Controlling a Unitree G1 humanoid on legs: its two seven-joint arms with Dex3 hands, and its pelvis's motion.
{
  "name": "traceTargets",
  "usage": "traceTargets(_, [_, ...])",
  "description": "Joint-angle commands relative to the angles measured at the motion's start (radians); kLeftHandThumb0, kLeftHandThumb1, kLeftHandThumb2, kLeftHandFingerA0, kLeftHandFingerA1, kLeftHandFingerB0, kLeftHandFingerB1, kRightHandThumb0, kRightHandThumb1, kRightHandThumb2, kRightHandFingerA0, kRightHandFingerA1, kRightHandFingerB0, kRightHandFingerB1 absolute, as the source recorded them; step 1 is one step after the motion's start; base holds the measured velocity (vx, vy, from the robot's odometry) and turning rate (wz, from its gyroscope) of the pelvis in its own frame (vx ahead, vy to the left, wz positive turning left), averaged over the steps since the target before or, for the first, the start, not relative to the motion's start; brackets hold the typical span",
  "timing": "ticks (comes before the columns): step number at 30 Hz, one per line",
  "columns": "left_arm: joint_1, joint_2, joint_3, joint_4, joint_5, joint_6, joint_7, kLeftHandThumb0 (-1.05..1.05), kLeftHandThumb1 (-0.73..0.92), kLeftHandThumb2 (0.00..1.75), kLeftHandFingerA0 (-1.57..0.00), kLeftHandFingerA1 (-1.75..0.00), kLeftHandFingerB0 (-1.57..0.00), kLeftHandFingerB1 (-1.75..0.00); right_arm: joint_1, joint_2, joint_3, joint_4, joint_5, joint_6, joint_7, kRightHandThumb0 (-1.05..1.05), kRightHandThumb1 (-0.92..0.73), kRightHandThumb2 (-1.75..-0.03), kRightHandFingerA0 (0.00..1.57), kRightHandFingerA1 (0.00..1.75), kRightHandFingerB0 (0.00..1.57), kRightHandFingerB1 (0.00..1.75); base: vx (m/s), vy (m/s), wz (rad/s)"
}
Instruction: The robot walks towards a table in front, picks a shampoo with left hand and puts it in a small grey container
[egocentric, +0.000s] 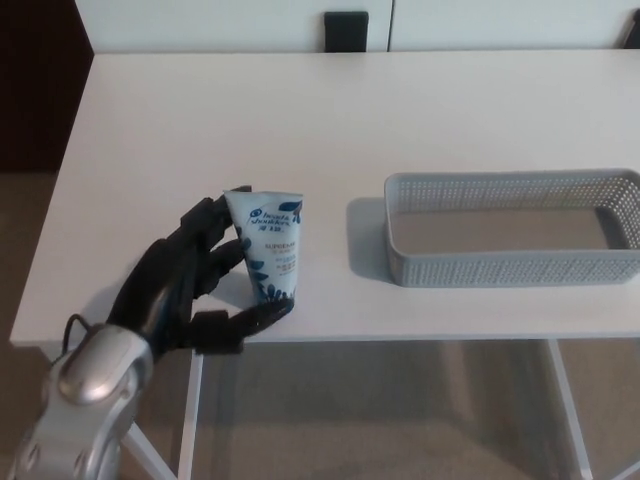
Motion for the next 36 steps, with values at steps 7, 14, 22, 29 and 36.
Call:
traceTargets(7, [-0.208,-0.052,-0.079,0.216,0.152,0.163,0.172,-0.02,0.81,0.66,-1.00,-1.38,-0.77,-0.46,-0.013,0.003,-0.001,-0.014,0.006,-0.003,-0.019,-0.33,-0.65,-0.60,0.74,0.47,0.60,0.42,0.00,0.000,0.00])
traceTargets(14, [-0.188,-0.022,-0.164,0.148,0.196,0.184,0.149,0.00,0.80,0.77,-0.90,-1.49,-0.79,-1.13,-0.030,-0.004,-0.010,-0.013,0.013,0.010,-0.012,-0.34,-0.62,-0.60,0.75,0.48,0.60,0.42,0.00,0.000,0.00])
traceTargets(22, [-0.155,-0.012,-0.125,0.119,0.169,0.178,0.125,-0.02,0.84,0.70,-0.81,-1.55,-0.70,-1.26,-0.020,-0.007,-0.009,-0.004,0.010,0.004,-0.007,-0.36,-0.63,-0.60,0.75,0.47,0.60,0.42,0.00,0.000,0.00])
traceTargets(29, [-0.181,0.009,-0.101,0.023,0.176,0.144,0.121,-0.06,0.81,0.73,-0.93,-1.52,-0.78,-1.22,-0.008,-0.011,0.005,0.002,0.000,0.006,-0.012,-0.33,-0.64,-0.60,0.74,0.47,0.60,0.42,0.00,0.000,0.00])
traceTargets(36, [-0.284,0.040,-0.163,-0.049,0.262,0.105,0.122,-0.11,0.69,0.89,-0.84,-1.53,-0.79,-1.32,-0.013,-0.010,0.010,0.003,-0.001,0.009,-0.009,-0.31,-0.65,-0.58,0.76,0.47,0.62,0.42,0.00,0.000,0.00])
